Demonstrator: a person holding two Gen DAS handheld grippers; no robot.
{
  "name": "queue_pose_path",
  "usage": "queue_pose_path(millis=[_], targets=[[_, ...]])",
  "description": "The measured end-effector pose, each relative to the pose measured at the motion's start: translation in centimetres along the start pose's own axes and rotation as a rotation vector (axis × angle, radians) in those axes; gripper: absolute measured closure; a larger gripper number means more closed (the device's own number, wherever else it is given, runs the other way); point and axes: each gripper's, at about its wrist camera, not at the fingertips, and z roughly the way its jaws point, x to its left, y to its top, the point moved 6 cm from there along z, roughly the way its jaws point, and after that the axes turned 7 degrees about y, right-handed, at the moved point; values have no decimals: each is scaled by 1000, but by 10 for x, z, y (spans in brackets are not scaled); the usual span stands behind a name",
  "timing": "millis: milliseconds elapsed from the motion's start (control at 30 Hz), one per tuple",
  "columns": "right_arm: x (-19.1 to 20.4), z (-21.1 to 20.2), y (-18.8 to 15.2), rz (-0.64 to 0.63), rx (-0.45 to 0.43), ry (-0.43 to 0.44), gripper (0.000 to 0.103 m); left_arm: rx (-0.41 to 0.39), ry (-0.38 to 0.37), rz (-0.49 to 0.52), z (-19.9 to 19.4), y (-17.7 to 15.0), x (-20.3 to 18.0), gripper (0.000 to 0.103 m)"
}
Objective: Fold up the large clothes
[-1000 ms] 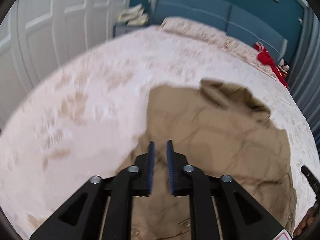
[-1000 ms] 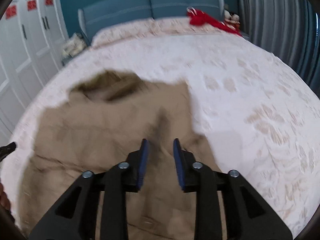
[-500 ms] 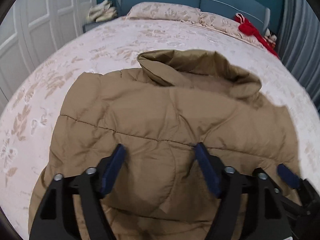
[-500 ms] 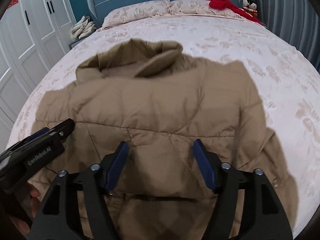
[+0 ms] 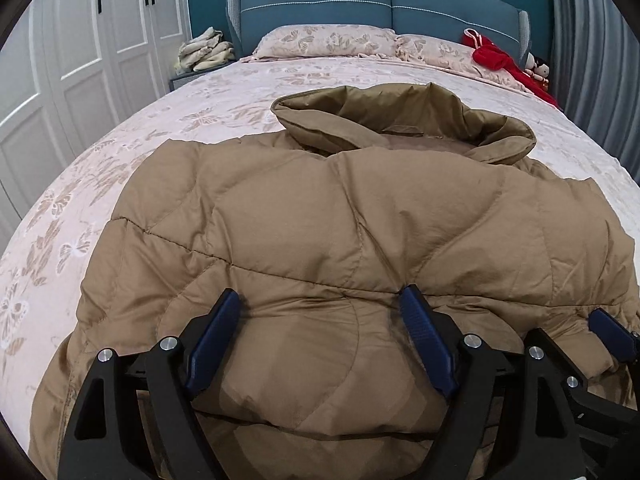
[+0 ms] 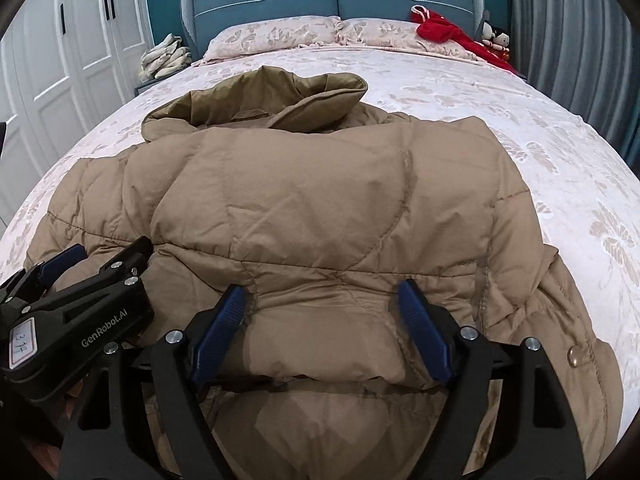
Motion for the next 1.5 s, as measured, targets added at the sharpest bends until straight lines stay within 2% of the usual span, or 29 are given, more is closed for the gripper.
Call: queue_pose_path(millis=[433,533,633,700,767,900,933,967,1033,1133,1167,1200,1267,1333,1400,1433,1467,1500], targets=[[0,1,-4,2,-16,-12,26,-18,19,4,3,-3,-2,23],[0,0,-3,13,-5,11,24,0,5,2,0,-2,0,23],[-3,-15,4,51,60,76,21,70,-34,20,-15,5,10,23],[-8,-36,14,83,47,118,18,68,-48,29,-28,16,20,23],[-13,-53,28,98,11,138,14,38,-92,-12,-44,40,32,22],[-23,-55,71,179,-13,183,14,68,-236,-200,-46,98,47,21],[-25,-50,85,220,-22,212,16,81,-259,-234,-42,107,46,21],[-27,-43,96,257,-23,235,22,103,-277,-278,-33,121,46,21],[-29,-26,111,325,-12,273,31,140,-280,-328,-13,140,42,21],[-36,8,124,435,17,312,45,176,-268,-317,10,152,28,21],[-37,17,126,456,28,319,50,210,-268,-298,25,153,20,24],[-38,26,126,481,41,331,51,237,-270,-288,33,152,16,30],[-38,45,126,535,68,360,52,290,-256,-270,52,145,9,31],[-36,58,123,561,90,370,59,342,-228,-251,70,136,5,43],[-32,71,120,567,119,372,76,395,-251,-258,81,127,2,74],[-30,73,119,570,130,381,89,426,-281,-280,85,123,1,79],[-28,75,118,571,133,393,95,425,-290,-295,85,121,3,86],[-28,73,119,566,124,397,96,405,-305,-303,83,122,5,90]])
